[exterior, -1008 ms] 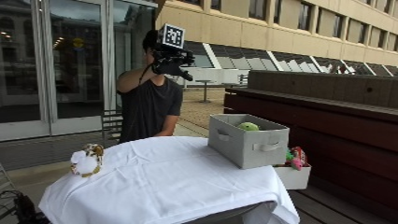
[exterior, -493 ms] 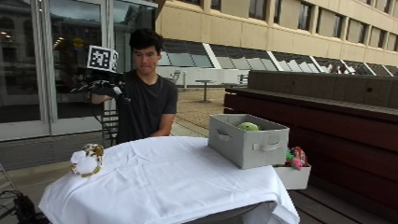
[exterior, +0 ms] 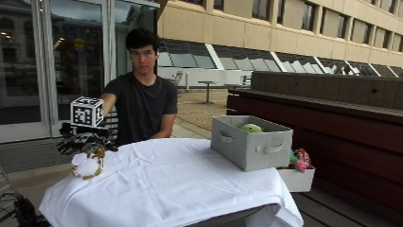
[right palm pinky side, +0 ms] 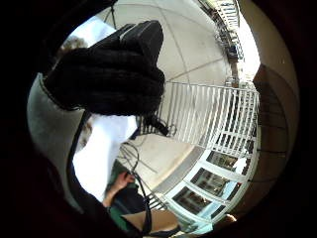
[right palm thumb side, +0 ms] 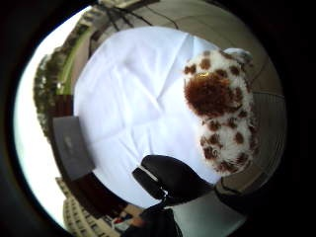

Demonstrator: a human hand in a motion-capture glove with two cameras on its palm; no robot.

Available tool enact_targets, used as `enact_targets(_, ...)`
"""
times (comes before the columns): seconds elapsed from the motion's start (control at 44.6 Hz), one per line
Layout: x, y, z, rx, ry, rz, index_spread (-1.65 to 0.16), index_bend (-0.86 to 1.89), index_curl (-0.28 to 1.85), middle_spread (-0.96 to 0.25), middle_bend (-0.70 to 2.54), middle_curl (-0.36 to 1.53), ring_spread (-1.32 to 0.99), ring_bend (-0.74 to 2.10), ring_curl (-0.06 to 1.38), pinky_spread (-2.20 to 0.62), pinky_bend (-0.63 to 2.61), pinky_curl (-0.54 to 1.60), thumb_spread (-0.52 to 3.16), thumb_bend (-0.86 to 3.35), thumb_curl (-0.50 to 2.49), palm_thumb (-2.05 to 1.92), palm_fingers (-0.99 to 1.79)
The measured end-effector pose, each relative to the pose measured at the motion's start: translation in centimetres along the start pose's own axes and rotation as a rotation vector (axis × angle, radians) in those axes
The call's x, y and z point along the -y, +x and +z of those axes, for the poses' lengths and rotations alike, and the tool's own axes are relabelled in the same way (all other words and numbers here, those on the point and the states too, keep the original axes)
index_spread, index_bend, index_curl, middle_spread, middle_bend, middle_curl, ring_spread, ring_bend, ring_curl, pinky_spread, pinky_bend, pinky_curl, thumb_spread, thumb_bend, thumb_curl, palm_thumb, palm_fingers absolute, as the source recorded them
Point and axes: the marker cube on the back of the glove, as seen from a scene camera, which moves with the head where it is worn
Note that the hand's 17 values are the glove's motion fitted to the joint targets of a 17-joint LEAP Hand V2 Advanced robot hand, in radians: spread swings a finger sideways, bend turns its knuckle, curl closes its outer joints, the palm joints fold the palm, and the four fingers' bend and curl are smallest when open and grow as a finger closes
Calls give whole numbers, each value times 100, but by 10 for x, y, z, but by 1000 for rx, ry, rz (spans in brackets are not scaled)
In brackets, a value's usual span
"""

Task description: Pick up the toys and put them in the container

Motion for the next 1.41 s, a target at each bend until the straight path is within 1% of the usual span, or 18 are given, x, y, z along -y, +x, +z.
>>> enact_targets(0.112, 2, -3, 27, 18, -33, 2, -29, -3, 2, 12, 33, 44, 3, 62, 29, 6, 127, 35, 92, -5, 26, -4, -23)
enact_targets(0.336, 6, -8, 56, 155, -110, 9, -30, -2, 0, 13, 38, 46, 3, 66, 30, 8, 131, 36, 106, 9, 31, 25, -19)
enact_targets(0.47, 5, -7, 60, 219, -122, 15, -31, -1, -1, 9, 45, 48, -2, 76, 33, 3, 136, 37, 116, 22, 35, 47, -8)
enact_targets(0.493, 5, -6, 59, 214, -119, 17, -32, 2, 0, 7, 49, 49, -5, 78, 34, 0, 136, 37, 119, 26, 37, 55, -1)
enact_targets(0.515, 5, -6, 58, 201, -114, 18, -31, 0, 0, 9, 46, 48, -3, 77, 33, 2, 138, 37, 117, 21, 35, 47, -12)
enact_targets(0.538, 6, -6, 56, 181, -107, 19, -32, 3, 0, 5, 52, 50, -7, 81, 34, -2, 136, 37, 120, 28, 38, 58, -1)
enact_targets(0.649, 10, -10, 48, 60, -68, 24, -35, 14, 3, -6, 58, 52, -18, 88, 35, -13, 130, 34, 130, 46, 47, 82, 15)
enact_targets(0.806, 6, -15, 41, -105, 20, 15, -38, 14, 7, -24, 66, 55, -35, 102, 38, -29, 120, 31, 110, 56, 62, 102, 44)
enact_targets(0.851, 5, -16, 37, -129, 42, 23, -38, 12, 6, -27, 69, 55, -40, 109, 39, -34, 119, 31, 103, 57, 65, 103, 57)
enact_targets(0.873, 5, -17, 35, -126, 43, 25, -38, 10, 5, -30, 74, 56, -42, 113, 39, -37, 115, 29, 92, 51, 66, 97, 66)
enact_targets(0.941, 7, -19, 30, -59, 3, 2, -39, 9, 5, -34, 77, 57, -47, 116, 40, -41, 113, 29, 71, 40, 67, 87, 71)
enact_targets(0.985, 10, -21, 29, -2, -26, -16, -40, 1, 1, -37, 84, 59, -49, 127, 43, -44, 113, 29, 75, 37, 66, 83, 86)
enact_targets(1.008, 10, -23, 29, 19, -37, -22, -40, 1, 0, -38, 85, 58, -50, 127, 42, -45, 112, 29, 74, 36, 66, 83, 87)
enact_targets(1.053, 8, -26, 28, 47, -55, -30, -41, -2, -2, -39, 99, 62, -50, 129, 42, -46, 106, 28, 74, 38, 68, 85, 94)
enact_targets(1.12, 1, -33, 24, 87, -81, -46, -41, -3, -4, -41, 113, 64, -47, 125, 42, -47, 100, 29, 77, 43, 71, 90, 95)
enact_targets(1.209, -5, -51, 4, 174, -93, -55, -40, -4, -5, -39, 116, 64, -45, 131, 44, -46, 97, 30, 79, 45, 73, 90, 98)
enact_targets(1.344, -15, -77, -52, 199, -39, -101, -39, -3, -4, -38, 98, 61, -41, 139, 47, -46, 113, 36, 74, 32, 74, 73, 77)
enact_targets(1.411, -17, -90, -80, 199, -4, -134, -38, -1, -4, -39, 97, 61, -40, 140, 47, -46, 116, 37, 73, 30, 76, 71, 74)
